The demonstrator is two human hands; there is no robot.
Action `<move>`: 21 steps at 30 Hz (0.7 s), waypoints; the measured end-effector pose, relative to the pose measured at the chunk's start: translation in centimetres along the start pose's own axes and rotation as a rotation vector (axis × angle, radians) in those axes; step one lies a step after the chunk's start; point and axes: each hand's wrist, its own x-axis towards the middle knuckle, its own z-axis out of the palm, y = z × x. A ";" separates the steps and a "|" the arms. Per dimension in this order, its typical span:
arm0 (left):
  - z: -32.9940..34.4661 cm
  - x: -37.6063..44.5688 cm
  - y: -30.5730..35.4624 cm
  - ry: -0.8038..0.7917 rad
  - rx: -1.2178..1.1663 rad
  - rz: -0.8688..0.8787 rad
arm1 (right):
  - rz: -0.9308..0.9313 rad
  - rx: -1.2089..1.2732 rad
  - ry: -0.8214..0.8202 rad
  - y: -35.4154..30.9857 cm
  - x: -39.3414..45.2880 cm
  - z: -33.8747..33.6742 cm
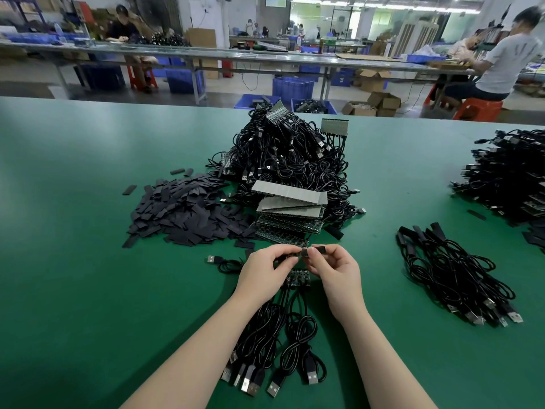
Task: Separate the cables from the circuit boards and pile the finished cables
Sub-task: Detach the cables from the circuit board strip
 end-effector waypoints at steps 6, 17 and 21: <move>0.0 -0.1 0.1 -0.003 -0.016 0.013 | -0.002 -0.013 -0.013 -0.1 0.0 0.1; 0.0 -0.2 0.2 -0.003 0.027 0.035 | 0.000 -0.015 -0.027 0.0 0.0 0.0; -0.1 -0.3 0.3 -0.014 0.034 0.039 | 0.000 -0.023 -0.026 0.0 0.1 -0.1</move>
